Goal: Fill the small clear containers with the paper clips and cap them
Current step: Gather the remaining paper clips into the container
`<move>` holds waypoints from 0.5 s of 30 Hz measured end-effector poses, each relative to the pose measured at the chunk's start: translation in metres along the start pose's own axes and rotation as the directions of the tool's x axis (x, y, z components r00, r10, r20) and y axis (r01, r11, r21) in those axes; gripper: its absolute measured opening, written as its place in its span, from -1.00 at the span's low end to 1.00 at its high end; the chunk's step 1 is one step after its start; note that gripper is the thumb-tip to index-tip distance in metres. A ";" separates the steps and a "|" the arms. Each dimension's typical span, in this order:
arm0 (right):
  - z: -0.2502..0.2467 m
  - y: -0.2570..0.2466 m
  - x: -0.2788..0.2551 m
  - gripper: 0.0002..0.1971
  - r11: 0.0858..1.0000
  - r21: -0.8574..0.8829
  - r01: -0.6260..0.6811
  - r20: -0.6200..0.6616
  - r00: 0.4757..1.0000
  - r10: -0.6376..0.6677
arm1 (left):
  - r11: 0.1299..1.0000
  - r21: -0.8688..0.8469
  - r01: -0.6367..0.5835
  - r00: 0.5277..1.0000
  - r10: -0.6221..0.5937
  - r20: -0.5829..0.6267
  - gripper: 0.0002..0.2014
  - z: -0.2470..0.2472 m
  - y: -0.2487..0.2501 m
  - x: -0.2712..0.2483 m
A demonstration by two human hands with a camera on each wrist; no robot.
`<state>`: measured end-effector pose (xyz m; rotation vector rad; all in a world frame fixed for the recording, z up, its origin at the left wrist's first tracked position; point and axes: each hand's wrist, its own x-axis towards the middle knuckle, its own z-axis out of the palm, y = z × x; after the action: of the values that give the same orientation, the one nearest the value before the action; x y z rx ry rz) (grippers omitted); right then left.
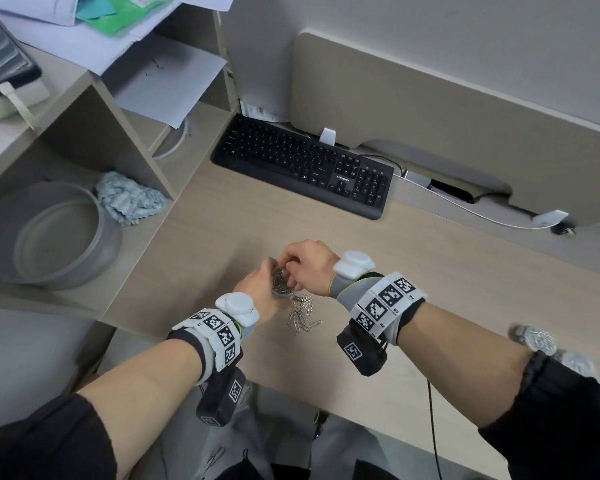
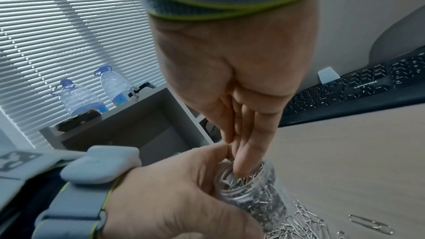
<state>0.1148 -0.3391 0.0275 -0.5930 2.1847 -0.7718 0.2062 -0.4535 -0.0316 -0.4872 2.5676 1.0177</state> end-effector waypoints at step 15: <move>0.001 0.037 0.035 -0.89 0.987 0.057 -0.150 -0.092 0.984 0.155 | 0.997 0.017 0.080 0.995 -0.079 -0.068 -0.38 -0.019 -0.035 -0.009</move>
<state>0.0870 -0.3345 -0.0148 -0.3654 2.2611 -0.7841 0.2260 -0.4887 -0.0351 -0.6233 2.5918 0.9638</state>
